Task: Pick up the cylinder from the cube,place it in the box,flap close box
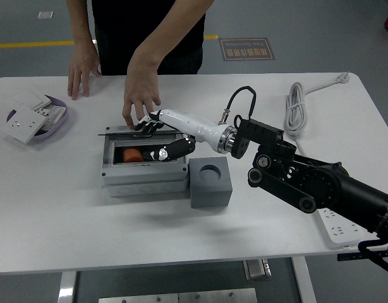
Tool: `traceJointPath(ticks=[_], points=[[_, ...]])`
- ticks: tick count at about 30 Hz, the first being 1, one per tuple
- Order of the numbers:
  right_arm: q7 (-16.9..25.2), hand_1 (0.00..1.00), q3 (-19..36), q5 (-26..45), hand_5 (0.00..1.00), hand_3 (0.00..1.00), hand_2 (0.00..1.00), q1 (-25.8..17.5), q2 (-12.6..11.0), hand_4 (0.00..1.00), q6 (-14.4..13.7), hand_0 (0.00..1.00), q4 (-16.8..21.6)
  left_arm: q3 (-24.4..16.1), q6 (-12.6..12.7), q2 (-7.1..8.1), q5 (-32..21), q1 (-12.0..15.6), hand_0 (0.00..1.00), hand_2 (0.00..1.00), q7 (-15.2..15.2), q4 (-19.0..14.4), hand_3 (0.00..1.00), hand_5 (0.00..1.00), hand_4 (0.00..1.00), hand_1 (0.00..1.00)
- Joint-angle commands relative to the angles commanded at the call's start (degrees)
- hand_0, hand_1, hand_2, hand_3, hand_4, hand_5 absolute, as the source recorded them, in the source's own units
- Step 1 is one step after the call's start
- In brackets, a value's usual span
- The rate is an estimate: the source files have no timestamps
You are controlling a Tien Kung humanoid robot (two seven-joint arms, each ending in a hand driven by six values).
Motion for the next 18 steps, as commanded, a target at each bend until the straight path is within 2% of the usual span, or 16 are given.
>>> traceJointPath(ticks=[10, 18], points=[[-0.1, 0.652, 0.3, -0.4, 0.331, 0.742, 0.679, -1.6, -0.6, 0.774, 0.2, 0.723, 1.3, -0.3, 0.0, -0.18, 0.1, 0.2, 0.614, 0.6, 0.0, 0.0, 0.587, 0.206, 0.656, 0.595], [-0.3, 0.653, 5.9, -2.5, 0.328, 0.741, 0.68, -2.5, -2.2, 0.773, 0.2, 0.725, 1.7, -1.2, 0.0, -0.11, 0.8, 0.3, 0.614, 0.6, 0.3, 0.0, 0.587, 0.207, 0.656, 0.595]])
